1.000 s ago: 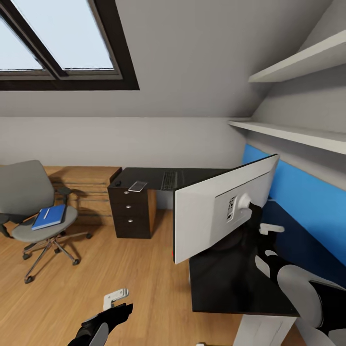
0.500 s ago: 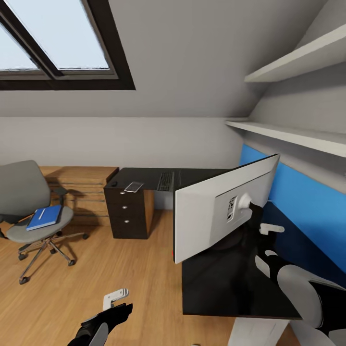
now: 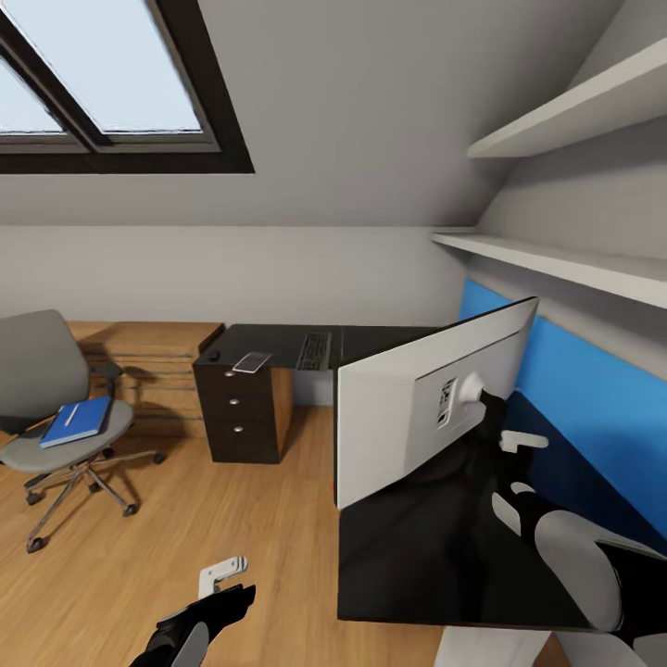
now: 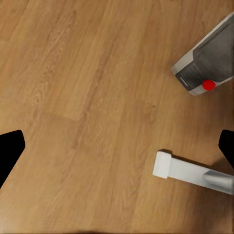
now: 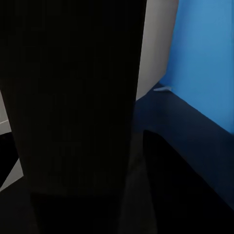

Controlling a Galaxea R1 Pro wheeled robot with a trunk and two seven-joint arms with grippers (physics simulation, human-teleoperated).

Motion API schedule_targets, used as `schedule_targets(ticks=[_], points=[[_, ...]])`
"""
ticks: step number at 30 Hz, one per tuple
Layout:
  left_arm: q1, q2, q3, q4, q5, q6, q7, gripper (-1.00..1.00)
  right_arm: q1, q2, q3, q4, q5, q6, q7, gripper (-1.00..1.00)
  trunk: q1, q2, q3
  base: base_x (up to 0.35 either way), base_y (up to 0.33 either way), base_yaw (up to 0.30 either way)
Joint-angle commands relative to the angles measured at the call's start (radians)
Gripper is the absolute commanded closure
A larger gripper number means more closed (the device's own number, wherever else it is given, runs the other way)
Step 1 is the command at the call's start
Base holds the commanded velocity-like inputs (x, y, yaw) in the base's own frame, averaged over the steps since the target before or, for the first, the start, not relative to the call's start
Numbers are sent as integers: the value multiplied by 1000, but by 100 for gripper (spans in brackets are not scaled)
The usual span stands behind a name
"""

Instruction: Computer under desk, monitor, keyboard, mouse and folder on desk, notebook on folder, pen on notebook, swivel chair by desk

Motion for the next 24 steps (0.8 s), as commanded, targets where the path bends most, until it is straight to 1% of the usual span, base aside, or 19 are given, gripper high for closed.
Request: schedule_targets(ticks=[1,8,15,24], points=[[-1,1,-4,-2,11,2,10,-100,0,-1,48,3,-26,-7,-10,100,0,-1,-2,78,-72,0],[-1,3,-4,-2,13,3,11,-100,0,0,48,3,-26,-7,-10,100,0,-1,-2,31,-26,0],[-1,2,-4,-2,12,2,13,-100,0,0,48,3,-26,-7,-10,100,0,-1,-2,154,-125,0],[0,3,-4,-2,13,2,13,-100,0,0,48,3,-26,-7,-10,100,0,-1,-2,26,-36,0]])
